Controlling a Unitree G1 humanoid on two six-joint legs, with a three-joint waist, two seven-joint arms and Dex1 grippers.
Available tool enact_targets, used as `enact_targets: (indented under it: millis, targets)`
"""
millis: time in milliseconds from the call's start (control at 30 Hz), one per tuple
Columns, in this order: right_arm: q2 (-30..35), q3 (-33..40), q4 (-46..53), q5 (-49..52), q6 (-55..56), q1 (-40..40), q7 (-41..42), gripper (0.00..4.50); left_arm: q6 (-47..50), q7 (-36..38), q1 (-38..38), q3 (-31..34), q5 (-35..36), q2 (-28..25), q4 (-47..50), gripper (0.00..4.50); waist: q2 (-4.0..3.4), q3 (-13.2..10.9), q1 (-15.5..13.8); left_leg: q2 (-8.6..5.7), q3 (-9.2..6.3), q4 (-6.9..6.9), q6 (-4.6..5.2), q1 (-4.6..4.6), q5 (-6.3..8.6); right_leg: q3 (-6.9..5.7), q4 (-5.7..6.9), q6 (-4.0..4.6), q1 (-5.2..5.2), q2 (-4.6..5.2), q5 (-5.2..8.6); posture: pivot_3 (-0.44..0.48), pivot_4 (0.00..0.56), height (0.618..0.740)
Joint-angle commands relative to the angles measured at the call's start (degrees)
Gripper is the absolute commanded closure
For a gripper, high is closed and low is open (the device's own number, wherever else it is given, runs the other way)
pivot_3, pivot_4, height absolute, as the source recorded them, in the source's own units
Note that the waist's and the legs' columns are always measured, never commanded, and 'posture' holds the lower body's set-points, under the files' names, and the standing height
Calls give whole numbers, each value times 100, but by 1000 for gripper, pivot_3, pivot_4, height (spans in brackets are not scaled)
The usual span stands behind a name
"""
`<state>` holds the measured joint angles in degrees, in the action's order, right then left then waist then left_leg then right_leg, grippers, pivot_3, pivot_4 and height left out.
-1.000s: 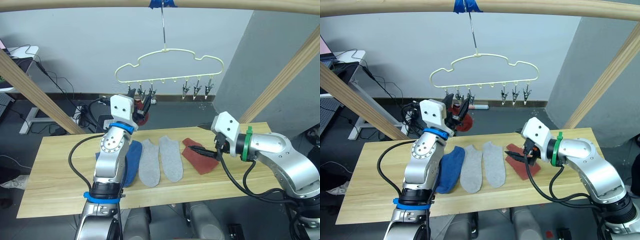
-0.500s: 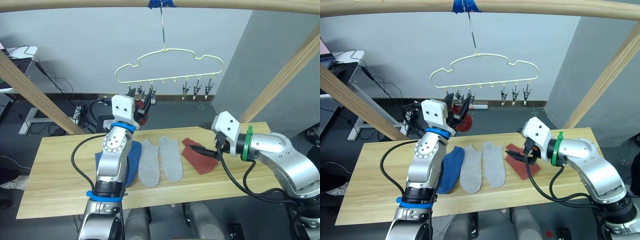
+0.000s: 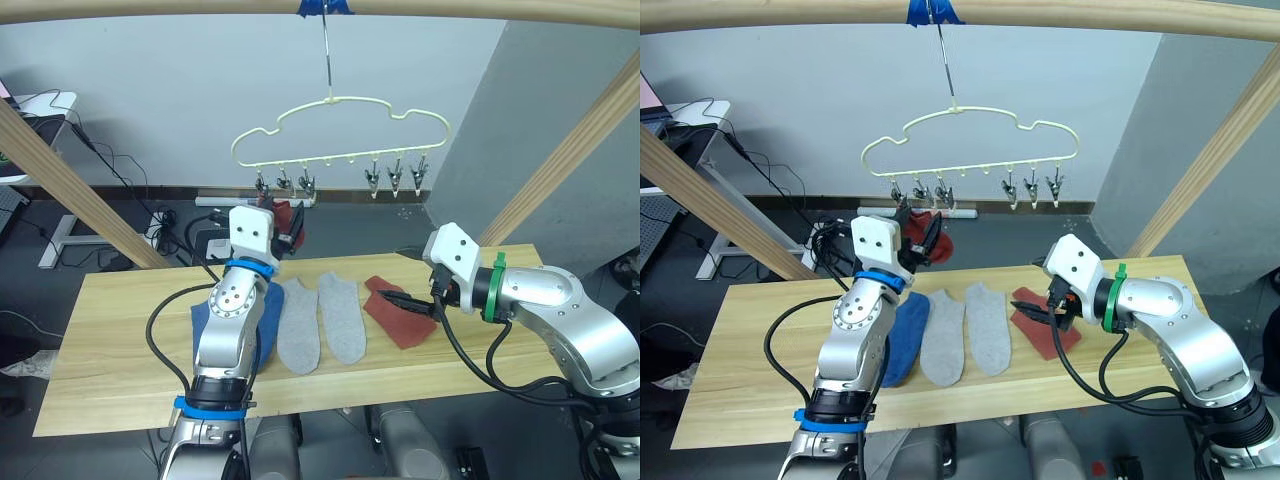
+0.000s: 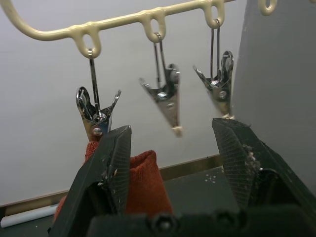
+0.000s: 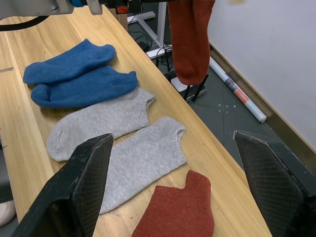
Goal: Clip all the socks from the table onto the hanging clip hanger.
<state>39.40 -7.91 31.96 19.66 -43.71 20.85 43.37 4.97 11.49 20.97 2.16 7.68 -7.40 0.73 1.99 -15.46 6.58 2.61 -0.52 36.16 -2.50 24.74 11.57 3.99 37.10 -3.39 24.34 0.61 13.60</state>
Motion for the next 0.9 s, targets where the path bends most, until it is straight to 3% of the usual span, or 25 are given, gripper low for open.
enact_targets:
  millis: [33,667,900]
  targets:
    - [47,192,182,99,23,-28,-22,406,-137,1,31,-20,-26,13,158,1665,0,0,0,0,0,0,0,0,0,0,0,0,0,0,0,-243,292,740]
    - [64,227,161,110,17,-46,-10,406,-652,-280,747,202,-69,85,-849,1665,3,-3,0,0,0,0,0,0,0,0,-1,0,0,0,0,-245,290,740]
    - [74,280,218,130,-5,-105,-3,406,-695,-288,604,244,11,84,-623,1665,4,-6,2,0,0,-1,0,0,0,0,-1,0,0,0,0,-250,295,740]
